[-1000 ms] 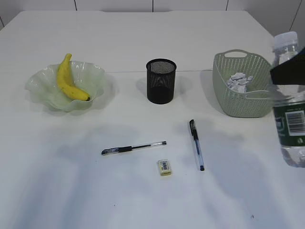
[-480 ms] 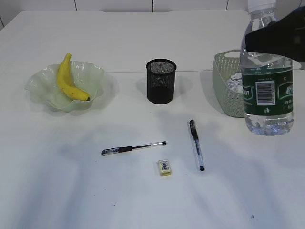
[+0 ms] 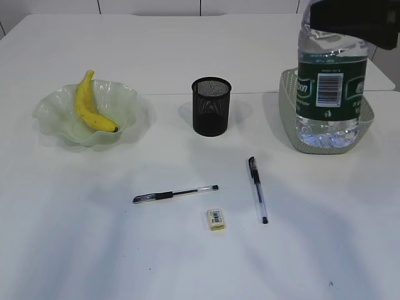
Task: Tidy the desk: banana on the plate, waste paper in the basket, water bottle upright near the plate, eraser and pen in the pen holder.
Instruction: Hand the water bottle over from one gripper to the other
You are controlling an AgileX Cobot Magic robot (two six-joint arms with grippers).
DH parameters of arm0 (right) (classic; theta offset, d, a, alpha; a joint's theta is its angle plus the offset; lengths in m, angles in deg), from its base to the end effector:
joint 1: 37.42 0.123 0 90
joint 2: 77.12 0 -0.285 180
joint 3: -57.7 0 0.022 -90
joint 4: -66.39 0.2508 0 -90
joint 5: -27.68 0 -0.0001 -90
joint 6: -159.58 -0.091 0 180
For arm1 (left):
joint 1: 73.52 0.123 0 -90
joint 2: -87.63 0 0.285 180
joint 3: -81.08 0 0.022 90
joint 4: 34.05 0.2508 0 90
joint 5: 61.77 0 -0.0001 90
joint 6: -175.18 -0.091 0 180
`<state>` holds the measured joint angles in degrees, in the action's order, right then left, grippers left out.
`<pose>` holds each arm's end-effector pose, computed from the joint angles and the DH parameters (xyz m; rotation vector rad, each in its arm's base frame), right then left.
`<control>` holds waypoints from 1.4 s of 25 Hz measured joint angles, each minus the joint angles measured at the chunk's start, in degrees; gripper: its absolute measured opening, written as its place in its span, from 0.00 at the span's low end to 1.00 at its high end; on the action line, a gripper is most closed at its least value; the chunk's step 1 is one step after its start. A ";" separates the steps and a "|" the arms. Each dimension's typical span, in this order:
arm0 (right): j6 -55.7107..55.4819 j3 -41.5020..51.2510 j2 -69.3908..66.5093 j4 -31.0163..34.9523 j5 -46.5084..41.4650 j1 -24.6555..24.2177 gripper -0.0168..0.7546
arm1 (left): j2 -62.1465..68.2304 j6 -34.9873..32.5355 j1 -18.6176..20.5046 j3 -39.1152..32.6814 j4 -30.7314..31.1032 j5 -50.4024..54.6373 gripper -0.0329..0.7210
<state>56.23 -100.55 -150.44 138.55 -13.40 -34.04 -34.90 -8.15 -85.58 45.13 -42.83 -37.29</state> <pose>0.2328 0.0708 0.3714 -0.6550 1.7621 0.5692 0.1737 -0.0430 0.3281 0.1722 2.0541 -0.2460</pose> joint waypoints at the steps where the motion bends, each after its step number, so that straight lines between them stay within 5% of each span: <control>1: 1.33 0.00 0.00 1.38 -0.24 0.00 0.54 | 0.00 0.00 0.00 0.00 0.00 -0.20 0.61; 22: 15.30 0.00 -5.56 15.73 -6.47 0.00 0.54 | 0.00 0.00 0.00 0.00 -1.60 -1.98 0.61; 30: 19.16 -0.37 -9.45 18.49 -4.04 9.13 0.54 | 0.00 0.00 0.00 0.00 -1.60 -3.57 0.61; 35: 19.39 -1.85 -11.67 20.96 -1.85 11.59 0.54 | 0.12 0.00 0.00 -1.09 0.25 -13.63 0.61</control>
<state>75.61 -102.40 -162.10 159.51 -15.24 -22.45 -34.78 -8.15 -85.58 44.05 -42.58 -50.93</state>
